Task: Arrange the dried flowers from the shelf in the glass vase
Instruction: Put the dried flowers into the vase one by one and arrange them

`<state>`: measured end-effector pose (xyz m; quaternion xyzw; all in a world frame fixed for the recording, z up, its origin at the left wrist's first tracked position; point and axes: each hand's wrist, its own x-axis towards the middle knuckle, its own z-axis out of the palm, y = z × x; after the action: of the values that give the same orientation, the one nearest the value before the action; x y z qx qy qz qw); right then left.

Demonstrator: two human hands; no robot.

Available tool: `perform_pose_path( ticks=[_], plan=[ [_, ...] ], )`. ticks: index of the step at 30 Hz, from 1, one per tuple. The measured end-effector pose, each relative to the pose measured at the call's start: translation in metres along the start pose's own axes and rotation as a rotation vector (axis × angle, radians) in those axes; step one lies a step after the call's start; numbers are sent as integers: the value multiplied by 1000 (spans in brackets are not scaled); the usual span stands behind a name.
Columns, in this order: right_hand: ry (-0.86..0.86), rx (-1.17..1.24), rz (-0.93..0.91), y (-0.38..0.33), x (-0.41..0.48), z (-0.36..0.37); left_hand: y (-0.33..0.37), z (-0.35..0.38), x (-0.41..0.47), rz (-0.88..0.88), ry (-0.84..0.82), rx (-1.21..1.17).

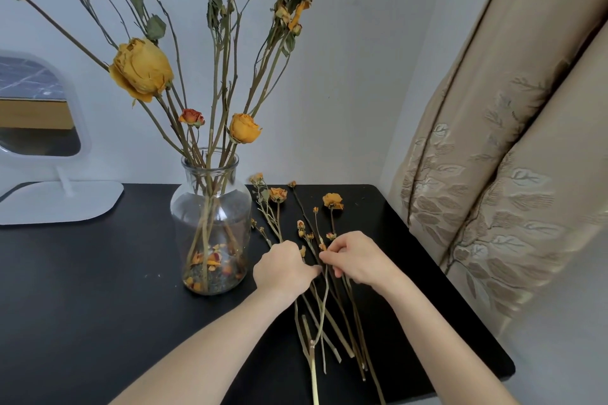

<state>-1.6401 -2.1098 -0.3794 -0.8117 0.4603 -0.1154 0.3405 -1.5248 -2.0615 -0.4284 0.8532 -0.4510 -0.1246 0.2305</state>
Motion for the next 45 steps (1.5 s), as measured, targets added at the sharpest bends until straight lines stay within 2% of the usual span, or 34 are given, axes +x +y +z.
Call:
perform_pose_path(
  ticks=[10,16,21,26,32,37,41,45],
  plan=[
    [42,58,9,4,-1,-8,2,-7,-4,-65,-45,-30],
    [130,187,-20,-1,-3,-22,3,-29,-11,46,-34,-234],
    [348,403,-54,-10,-6,-32,-5,-57,-31,215,121,-425],
    [395,638,-90,-31,-16,-36,-20,-87,-58,404,365,-496],
    [411,639,-156,-52,-25,-31,-47,-127,-92,524,623,-544],
    [425,608,-199,-63,-26,-25,-58,-180,-97,519,792,-760],
    [421,588,-221,-74,-26,-18,-48,-209,-90,543,845,-928],
    [413,574,-246,-80,-27,-15,-34,-213,-90,644,834,-991]
  ],
)
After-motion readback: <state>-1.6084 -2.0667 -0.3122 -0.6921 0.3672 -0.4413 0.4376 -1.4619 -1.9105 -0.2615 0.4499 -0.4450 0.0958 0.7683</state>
